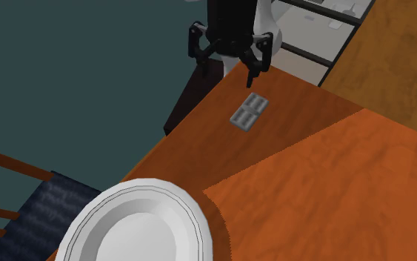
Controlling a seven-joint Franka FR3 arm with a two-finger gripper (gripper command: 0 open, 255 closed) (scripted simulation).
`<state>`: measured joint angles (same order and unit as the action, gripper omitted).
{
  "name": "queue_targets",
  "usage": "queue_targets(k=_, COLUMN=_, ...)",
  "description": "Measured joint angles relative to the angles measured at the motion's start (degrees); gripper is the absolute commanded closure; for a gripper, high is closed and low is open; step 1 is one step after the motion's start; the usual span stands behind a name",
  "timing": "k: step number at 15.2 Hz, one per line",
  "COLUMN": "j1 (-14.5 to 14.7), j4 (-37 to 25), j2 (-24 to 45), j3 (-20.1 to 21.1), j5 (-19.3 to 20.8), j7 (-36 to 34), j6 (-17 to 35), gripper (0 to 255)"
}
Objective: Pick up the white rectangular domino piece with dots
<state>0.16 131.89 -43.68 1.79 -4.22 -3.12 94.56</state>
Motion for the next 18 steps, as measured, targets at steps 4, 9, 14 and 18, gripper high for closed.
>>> queue_targets(k=4, j1=-0.97, j4=0.8, j2=1.02, j3=3.79, j5=-1.33, j7=-7.05, j6=-0.14, gripper=0)
queue_targets(k=9, j1=-2.44, j4=2.97, j2=3.71, j3=10.37, j5=-4.03, j7=-19.82, j6=1.33, gripper=0)
queue_targets(k=14, j1=-2.34, j4=6.52, j2=3.66, j3=11.27, j5=-4.64, j7=-20.76, j6=4.63, gripper=0)
queue_targets(k=18, j1=-2.36, j4=7.35, j2=3.43, j3=11.3, j5=-4.23, j7=-20.78, j6=5.43, gripper=255)
